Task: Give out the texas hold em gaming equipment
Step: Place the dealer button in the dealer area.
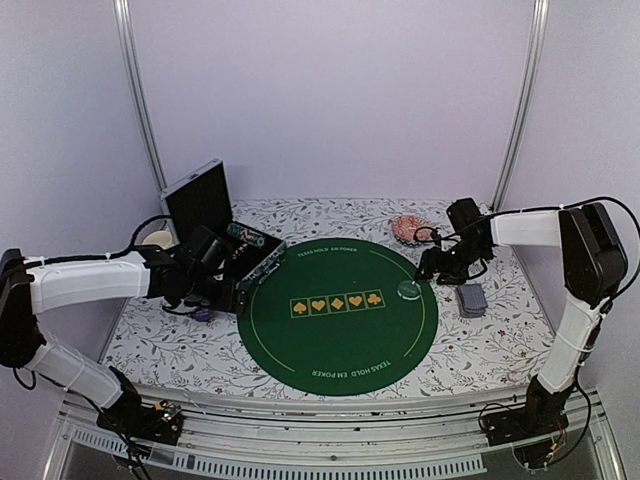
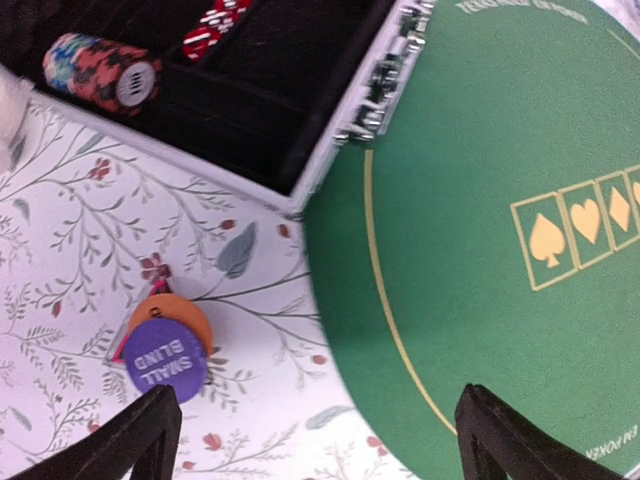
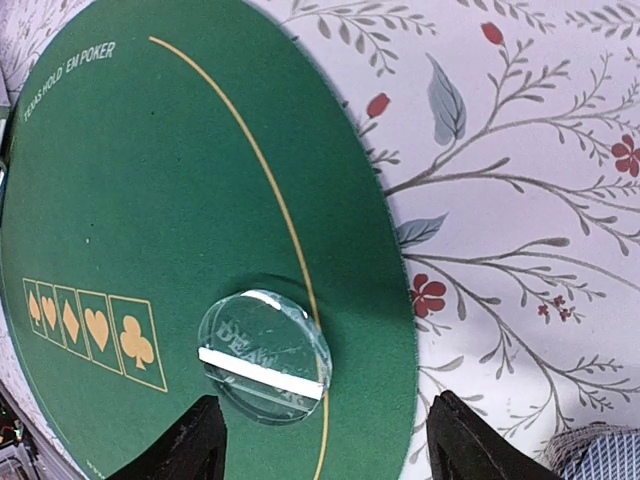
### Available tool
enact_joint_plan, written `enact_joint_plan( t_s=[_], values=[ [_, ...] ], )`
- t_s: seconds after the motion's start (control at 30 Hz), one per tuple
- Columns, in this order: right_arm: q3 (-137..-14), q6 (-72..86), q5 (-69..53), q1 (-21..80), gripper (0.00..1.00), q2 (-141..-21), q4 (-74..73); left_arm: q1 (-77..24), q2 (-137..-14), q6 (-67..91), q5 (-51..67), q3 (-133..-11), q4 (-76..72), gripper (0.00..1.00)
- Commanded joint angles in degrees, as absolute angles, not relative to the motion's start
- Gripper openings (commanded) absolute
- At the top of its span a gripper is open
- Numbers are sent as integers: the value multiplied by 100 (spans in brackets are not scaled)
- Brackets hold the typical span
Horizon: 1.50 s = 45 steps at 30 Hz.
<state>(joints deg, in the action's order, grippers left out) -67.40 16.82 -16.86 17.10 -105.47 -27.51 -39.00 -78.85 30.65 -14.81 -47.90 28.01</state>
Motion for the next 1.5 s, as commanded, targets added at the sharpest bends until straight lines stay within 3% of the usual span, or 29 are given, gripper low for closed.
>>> enact_joint_plan(
  t_s=[0.0,0.17,0.57,0.93,1.47],
  values=[
    [-7171,1478,-993,2162,75,-10040,-3324,-3273,-7551,3207,-1468,-4550,3171,98],
    [-7185,1508,-886,2439,77,-9858,-3437,-2449,-7490,3066,-1403,-4281,3005,95],
    [-6817,1538,-763,2479,79,-9768,-3452,-1940,-8373,2683,-1227,-4396,2505,83],
    [-6743,1495,-877,2479,79,-9887,-3402,-1943,-8566,2688,-884,-4343,2215,73],
    [-6726,1425,-980,2481,79,-9916,-3412,-2159,-8695,2660,-1007,-4246,2205,70]
  ],
)
